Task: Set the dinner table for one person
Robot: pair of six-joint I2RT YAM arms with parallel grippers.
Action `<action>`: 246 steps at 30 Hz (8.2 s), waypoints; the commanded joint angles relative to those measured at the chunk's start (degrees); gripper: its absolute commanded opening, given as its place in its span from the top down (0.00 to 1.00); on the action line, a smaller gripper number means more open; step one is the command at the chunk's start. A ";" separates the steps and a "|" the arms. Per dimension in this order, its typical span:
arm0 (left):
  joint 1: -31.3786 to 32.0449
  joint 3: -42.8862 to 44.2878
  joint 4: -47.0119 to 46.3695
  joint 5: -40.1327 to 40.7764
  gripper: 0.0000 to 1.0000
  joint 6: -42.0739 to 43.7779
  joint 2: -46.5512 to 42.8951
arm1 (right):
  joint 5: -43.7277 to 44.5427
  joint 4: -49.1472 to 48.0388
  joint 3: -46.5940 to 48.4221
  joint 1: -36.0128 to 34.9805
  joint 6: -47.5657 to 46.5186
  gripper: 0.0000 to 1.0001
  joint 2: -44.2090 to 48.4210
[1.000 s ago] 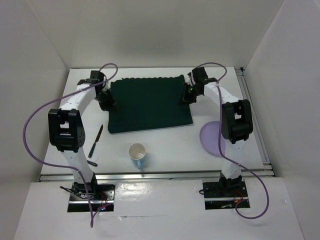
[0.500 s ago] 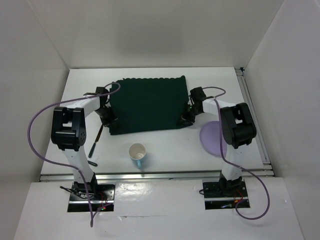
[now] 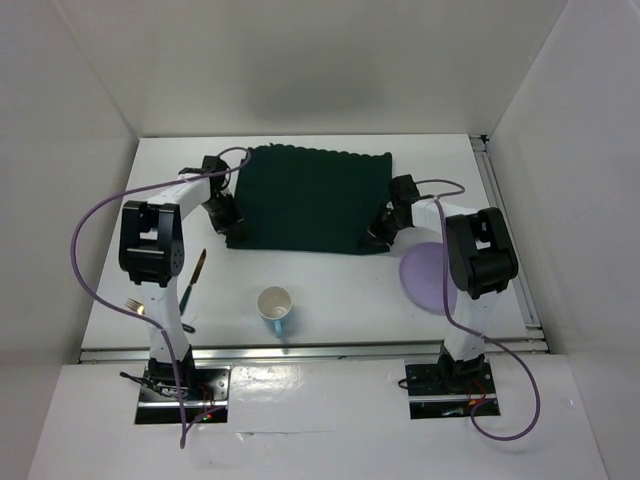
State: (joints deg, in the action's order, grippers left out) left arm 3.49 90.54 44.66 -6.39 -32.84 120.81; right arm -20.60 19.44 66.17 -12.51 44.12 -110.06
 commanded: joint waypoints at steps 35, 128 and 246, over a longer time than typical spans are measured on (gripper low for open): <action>-1.99 -0.54 9.74 6.48 0.51 4.45 -43.20 | 12.41 19.85 16.62 -38.98 -19.77 0.01 15.76; -4.80 -11.17 8.51 4.46 0.54 4.01 -41.45 | 27.71 12.57 56.14 1.80 -17.67 0.08 -6.43; -8.76 -29.54 3.33 18.42 0.35 -3.81 -33.37 | 25.60 13.87 34.05 -30.90 -21.10 0.15 5.99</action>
State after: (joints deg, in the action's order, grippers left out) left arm -4.21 61.89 49.06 9.34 -34.98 87.09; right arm 3.22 31.35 107.28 -43.16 20.16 -104.68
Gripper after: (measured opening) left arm 0.643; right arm 0.851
